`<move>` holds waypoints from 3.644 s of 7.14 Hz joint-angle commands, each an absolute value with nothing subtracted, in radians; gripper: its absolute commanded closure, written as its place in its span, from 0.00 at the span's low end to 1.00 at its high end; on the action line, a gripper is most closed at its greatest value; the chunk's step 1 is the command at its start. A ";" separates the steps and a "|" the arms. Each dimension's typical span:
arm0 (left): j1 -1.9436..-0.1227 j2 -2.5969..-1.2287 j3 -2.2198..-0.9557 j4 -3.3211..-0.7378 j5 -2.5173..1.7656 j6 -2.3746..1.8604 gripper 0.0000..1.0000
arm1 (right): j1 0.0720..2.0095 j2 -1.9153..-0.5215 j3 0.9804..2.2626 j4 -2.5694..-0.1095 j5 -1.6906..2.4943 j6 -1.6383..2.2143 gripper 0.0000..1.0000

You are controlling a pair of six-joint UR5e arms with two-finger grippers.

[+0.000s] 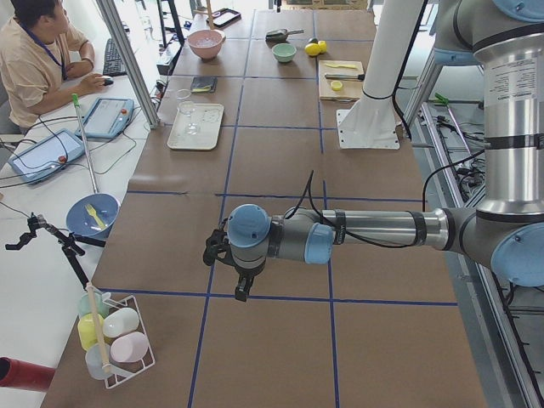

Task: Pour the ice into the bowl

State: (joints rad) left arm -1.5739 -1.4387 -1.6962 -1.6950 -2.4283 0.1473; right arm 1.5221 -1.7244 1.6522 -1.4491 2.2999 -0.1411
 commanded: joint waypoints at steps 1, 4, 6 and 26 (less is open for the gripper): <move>-1.572 -1.439 -1.695 -1.695 -2.428 0.147 0.00 | 1.508 -1.723 1.654 -1.448 2.301 -0.141 0.00; -1.574 -1.439 -1.698 -1.695 -2.430 0.147 0.00 | 1.506 -1.695 1.692 -1.343 2.301 -0.140 0.00; -1.572 -1.440 -1.695 -1.695 -2.430 0.147 0.00 | 1.506 -1.697 1.678 -1.287 2.316 -0.129 0.00; -1.572 -1.442 -1.694 -1.697 -2.431 0.144 0.00 | 1.194 -1.710 1.513 -0.594 2.384 0.661 0.01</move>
